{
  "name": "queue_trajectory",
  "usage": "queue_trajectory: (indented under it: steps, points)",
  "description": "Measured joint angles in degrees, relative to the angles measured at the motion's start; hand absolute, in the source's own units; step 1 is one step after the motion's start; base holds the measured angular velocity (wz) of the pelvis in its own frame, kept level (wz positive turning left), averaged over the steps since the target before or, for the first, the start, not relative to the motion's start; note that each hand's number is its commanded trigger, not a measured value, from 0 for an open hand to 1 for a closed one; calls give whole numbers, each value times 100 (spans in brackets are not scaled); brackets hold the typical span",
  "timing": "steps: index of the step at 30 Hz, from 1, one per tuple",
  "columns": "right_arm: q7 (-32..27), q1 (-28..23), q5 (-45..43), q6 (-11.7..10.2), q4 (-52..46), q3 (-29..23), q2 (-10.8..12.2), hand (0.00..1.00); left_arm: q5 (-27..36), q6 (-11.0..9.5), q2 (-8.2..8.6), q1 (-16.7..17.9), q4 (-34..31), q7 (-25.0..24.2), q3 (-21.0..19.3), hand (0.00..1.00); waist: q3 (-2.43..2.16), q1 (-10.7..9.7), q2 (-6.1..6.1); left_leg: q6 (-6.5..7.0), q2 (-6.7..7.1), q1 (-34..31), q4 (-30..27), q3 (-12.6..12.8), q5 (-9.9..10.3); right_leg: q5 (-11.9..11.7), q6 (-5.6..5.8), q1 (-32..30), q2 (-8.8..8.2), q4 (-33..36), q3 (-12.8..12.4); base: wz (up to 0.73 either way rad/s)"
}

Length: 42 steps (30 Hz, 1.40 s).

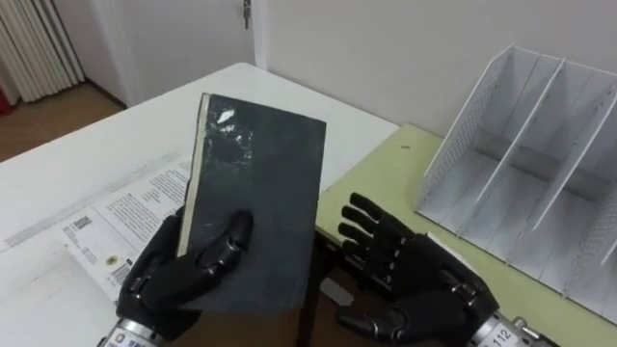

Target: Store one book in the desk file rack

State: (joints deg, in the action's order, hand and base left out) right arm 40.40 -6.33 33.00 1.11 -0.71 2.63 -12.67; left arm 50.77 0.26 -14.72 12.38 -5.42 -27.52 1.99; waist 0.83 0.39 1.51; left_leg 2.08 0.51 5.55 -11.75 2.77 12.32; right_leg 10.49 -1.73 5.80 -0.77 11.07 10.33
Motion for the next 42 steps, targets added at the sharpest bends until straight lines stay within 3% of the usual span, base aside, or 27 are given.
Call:
queue_trajectory:
  steps: [8, 12, 17, 25, 35, 42]
  points:
    - [293, 14, 812, 158, -109, 78, -83, 0, 478, 183, -34, -186, 0, -494, 177, 100, -18, -5, -64, 2, 3, -3, -4, 24, 1, 2, 2, -66, 1, 81, -194, -1]
    - [437, 14, 1427, 271, -118, 180, -105, 0, 615, 238, -230, -189, 0, -772, 386, 100, -37, -7, -143, 3, -1, 12, 2, 50, 1, 7, 2, -100, 4, 162, -259, -6]
    - [564, 10, 1945, 351, -160, 537, -161, 0, 616, 441, -397, -248, 11, -1071, 546, 100, -41, -1, -151, 4, -2, -99, -90, 42, 4, 11, -11, -195, 7, 200, -277, -1]
    - [723, 11, 2182, 406, -190, 922, -498, 0, 776, 466, -745, -413, 261, -1572, 745, 100, -47, 7, -176, 7, 3, -179, -161, 41, 6, 13, -15, -296, 2, 281, -298, 0]
    - [730, 12, 2184, 471, -190, 958, -586, 0, 769, 484, -1008, -413, 317, -1645, 815, 100, -30, 7, -217, 10, 2, -200, -165, 19, 9, 14, -16, -295, 10, 270, -302, 0]
    - [852, 10, 2334, 536, -199, 919, -957, 0, 756, 634, -1450, -422, 327, -1720, 713, 100, -73, 119, -304, 17, 4, -294, -186, 26, 17, 12, -16, -404, 13, 312, -355, -4]
